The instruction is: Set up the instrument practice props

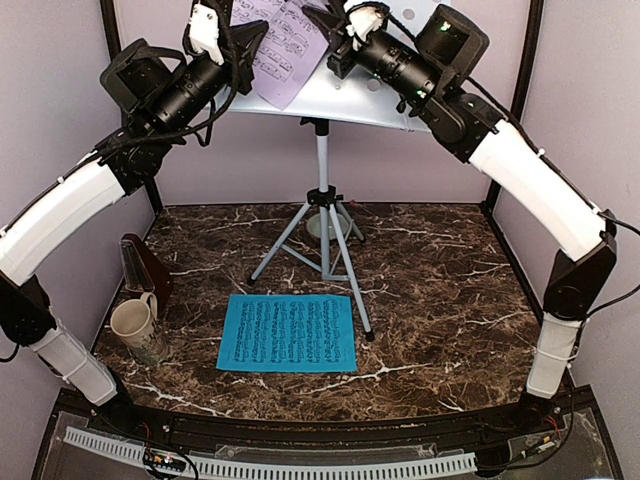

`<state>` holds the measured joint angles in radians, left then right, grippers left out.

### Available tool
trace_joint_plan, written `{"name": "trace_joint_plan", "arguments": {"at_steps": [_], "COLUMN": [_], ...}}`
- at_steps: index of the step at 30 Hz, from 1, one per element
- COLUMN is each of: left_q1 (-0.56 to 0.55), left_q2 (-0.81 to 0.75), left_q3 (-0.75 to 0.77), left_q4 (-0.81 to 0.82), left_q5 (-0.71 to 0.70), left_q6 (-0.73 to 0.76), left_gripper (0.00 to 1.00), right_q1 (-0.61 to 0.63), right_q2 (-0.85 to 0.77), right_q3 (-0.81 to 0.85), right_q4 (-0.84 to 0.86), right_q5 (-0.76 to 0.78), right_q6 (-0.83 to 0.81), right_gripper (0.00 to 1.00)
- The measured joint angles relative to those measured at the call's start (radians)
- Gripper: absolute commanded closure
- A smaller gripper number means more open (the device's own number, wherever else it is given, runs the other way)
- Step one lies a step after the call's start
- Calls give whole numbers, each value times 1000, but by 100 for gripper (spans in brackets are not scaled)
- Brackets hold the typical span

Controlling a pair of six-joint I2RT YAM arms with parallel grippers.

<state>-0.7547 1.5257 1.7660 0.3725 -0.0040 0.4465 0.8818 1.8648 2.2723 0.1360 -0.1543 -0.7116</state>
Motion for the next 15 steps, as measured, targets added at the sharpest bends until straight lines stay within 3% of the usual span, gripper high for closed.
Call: {"name": "trace_joint_plan", "arguments": {"at_steps": [4, 8, 15], "left_q1": [0, 0, 0], "left_q2": [0, 0, -12], "left_q3": [0, 0, -23], "left_q4": [0, 0, 16], "left_q5": [3, 6, 11], "left_q6": [1, 3, 8], "left_gripper": [100, 100, 100], "right_q1": [-1, -6, -32], "right_q2": [3, 3, 3], "right_q3": [0, 0, -2], "right_q4": [-4, 0, 8], "right_q5": [-11, -10, -11], "right_q6": [-18, -36, -43], "right_gripper": [92, 100, 100]}}
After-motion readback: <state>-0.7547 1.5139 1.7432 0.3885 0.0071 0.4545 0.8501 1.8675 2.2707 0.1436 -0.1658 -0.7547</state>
